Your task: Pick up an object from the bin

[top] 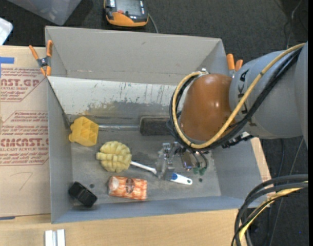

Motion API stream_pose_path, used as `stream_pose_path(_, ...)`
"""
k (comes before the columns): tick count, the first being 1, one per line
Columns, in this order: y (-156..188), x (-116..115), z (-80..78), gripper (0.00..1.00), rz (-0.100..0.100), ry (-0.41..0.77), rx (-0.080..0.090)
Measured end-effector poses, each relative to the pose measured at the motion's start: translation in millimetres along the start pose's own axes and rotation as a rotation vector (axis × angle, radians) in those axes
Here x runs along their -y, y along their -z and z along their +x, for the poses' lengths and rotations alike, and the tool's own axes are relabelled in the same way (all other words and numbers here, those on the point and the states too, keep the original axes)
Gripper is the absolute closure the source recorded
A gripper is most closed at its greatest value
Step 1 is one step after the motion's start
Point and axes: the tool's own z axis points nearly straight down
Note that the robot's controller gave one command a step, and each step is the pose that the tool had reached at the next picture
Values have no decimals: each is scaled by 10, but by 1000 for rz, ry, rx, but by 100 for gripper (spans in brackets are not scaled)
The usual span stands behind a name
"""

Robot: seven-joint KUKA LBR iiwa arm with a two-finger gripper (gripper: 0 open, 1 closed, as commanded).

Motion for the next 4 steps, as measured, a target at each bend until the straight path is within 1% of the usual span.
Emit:
stream_pose_path(1,-54,-70,5,0,-1,0,0)
stream_pose_path(2,-54,-70,5,0,-1,0,0)
stream_pose_path(3,-202,-79,-43,0,-2,-72,0)
stream_pose_path(4,-538,-249,32,100,-2,-200,-1)
